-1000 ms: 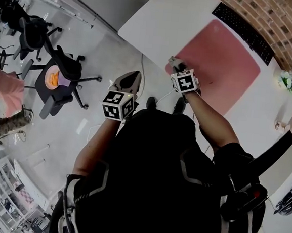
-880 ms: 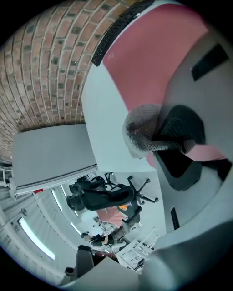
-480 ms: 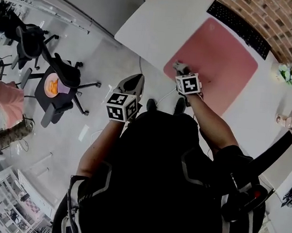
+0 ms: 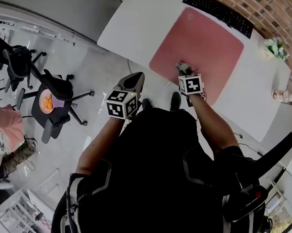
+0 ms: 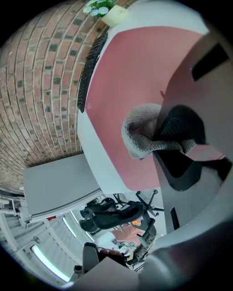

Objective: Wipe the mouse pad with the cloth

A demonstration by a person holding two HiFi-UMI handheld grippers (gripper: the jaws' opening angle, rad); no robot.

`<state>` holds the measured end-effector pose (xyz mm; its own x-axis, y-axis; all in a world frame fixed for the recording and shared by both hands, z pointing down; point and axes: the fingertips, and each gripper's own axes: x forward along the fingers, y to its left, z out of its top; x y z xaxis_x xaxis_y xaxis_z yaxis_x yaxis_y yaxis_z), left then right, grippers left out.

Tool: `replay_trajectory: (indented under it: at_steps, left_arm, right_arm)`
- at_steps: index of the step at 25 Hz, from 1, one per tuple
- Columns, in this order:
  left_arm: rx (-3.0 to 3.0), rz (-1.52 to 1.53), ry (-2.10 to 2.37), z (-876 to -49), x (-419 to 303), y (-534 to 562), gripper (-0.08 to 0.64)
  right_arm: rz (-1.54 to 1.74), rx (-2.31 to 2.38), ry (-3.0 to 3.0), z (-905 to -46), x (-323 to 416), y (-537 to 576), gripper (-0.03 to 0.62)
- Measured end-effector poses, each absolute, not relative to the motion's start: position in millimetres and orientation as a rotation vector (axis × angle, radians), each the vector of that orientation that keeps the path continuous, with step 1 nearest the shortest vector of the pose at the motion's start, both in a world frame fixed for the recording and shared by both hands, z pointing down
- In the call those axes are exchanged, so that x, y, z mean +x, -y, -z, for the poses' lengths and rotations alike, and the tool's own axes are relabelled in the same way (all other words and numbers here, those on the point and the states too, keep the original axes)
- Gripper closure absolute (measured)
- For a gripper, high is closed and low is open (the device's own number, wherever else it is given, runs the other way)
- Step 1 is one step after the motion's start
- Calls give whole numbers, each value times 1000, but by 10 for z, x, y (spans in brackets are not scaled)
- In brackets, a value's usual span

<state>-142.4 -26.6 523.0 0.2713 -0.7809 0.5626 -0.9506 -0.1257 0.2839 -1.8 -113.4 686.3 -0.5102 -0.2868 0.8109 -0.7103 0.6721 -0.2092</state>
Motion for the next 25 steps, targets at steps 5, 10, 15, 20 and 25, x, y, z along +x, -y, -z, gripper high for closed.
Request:
replay_trajectory:
  at_steps: [5,10,15,20,25]
  left_arm:
    - [1983,-389,1500,-5272,-1261,372,555]
    - [2038,-409,1423,-5302,-1042,449,555]
    - [2082,-422,1356,-5336,-861,491,555]
    - [2116,-429,1313,-5339,-748,551,555]
    - [2147,-432,1270,-5328,-676,583,555]
  right_arm:
    - [-721,834,2073,-6890,327,1061,562]
    - [-734,910,2050,-6905,645,1030,563]
    - [-771,984,2015,-6915,919,985,563]
    - [-803,1062,1969,-6930,1190,926,563]
    - [-834,1138,1928,-6926,1437,862,563]
